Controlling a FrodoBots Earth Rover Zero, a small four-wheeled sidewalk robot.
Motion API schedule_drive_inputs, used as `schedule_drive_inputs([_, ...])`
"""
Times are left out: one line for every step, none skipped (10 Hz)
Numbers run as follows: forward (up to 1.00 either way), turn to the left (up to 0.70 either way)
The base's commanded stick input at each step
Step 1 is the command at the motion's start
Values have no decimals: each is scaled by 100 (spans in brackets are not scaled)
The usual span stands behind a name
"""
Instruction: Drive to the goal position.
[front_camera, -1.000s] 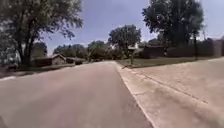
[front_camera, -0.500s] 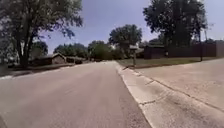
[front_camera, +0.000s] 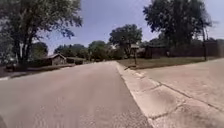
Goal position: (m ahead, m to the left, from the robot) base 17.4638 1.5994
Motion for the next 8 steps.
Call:
schedule_drive_inputs([70, 0])
schedule_drive_inputs([70, 0])
schedule_drive_inputs([70, 0])
schedule_drive_inputs([70, 0])
schedule_drive_inputs([70, 0])
schedule_drive_inputs([70, 0])
schedule_drive_inputs([70, 0])
schedule_drive_inputs([70, 0])
